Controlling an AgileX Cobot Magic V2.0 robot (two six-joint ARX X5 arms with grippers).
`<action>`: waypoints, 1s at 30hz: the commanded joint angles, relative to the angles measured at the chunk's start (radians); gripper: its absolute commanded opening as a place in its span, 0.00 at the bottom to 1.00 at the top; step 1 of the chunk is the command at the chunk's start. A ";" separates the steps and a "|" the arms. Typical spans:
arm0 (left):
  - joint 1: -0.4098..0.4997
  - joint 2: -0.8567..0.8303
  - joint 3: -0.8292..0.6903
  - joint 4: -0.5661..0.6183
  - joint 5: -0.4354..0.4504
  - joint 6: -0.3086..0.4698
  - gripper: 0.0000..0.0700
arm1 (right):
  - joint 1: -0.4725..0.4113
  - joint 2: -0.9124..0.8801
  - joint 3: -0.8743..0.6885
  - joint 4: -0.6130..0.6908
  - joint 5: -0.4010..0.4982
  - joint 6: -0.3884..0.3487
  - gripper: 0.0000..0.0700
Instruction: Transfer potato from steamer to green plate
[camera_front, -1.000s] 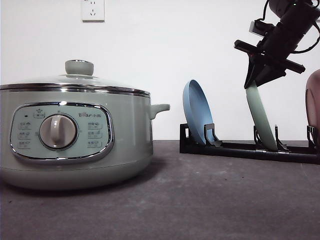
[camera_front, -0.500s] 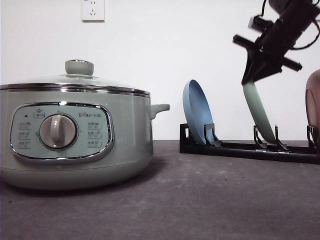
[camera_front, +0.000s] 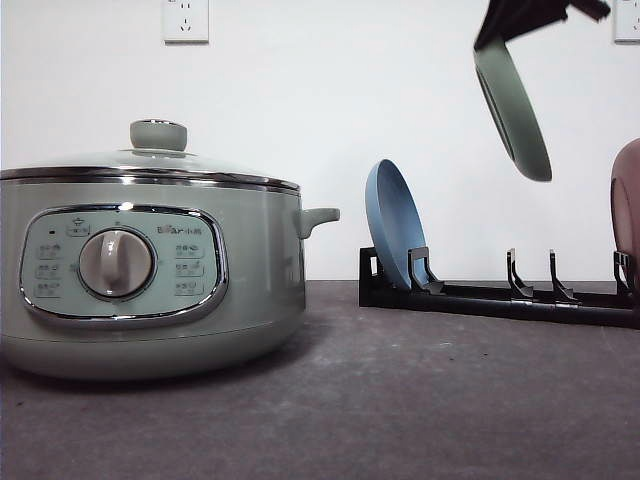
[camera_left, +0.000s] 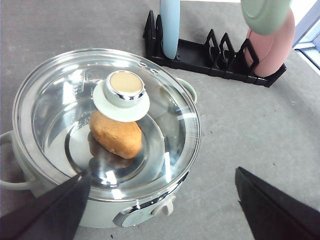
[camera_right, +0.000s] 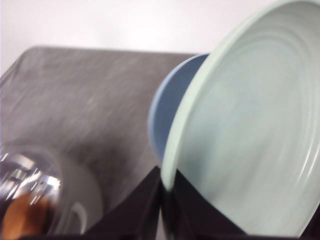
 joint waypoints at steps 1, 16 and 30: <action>-0.002 0.006 0.026 0.011 0.005 0.008 0.85 | 0.027 -0.023 0.026 -0.032 0.027 -0.073 0.01; -0.002 0.006 0.026 0.011 0.005 0.008 0.85 | 0.436 -0.113 0.000 -0.525 0.437 -0.261 0.01; -0.002 0.006 0.026 0.011 0.005 0.008 0.85 | 0.756 -0.112 -0.344 -0.456 0.688 -0.163 0.01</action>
